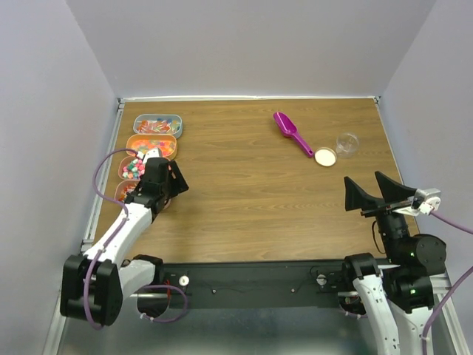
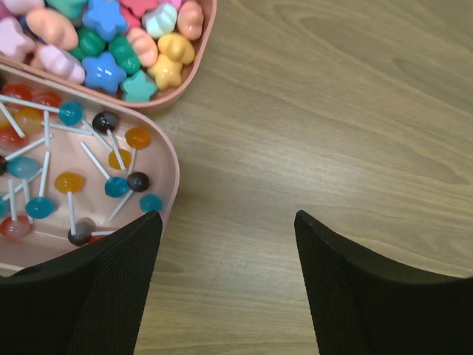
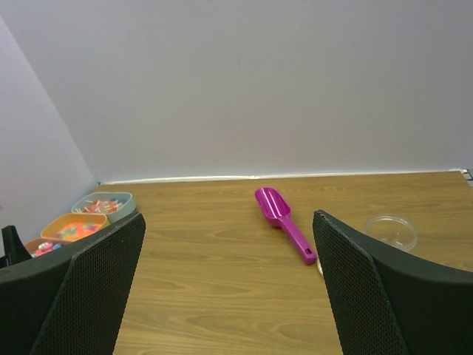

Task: Pack the candies
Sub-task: Move the storage box to the center of the board.

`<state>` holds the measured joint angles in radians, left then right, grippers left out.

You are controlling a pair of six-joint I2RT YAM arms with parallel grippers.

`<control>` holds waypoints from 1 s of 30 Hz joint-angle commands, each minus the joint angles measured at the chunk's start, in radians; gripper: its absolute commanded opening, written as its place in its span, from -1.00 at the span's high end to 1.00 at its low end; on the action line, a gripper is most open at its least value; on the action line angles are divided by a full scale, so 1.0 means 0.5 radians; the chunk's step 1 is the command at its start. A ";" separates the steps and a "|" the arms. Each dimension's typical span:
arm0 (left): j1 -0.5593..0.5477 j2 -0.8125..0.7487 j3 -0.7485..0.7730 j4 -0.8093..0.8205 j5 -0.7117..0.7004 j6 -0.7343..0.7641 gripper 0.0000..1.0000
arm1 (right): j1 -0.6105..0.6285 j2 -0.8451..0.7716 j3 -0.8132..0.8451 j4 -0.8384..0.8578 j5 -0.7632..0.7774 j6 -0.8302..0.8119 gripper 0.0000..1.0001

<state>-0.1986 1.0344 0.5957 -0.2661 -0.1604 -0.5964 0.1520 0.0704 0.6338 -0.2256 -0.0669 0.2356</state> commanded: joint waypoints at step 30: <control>-0.964 1.112 0.563 0.262 0.057 -0.096 0.64 | 0.037 -0.073 -0.120 0.016 0.103 0.017 -1.00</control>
<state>-0.5743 1.4609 0.7532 -0.1776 -0.1814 -0.6640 0.1638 0.0494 0.5858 -0.2260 -0.0410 0.2359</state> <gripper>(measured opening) 0.256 0.998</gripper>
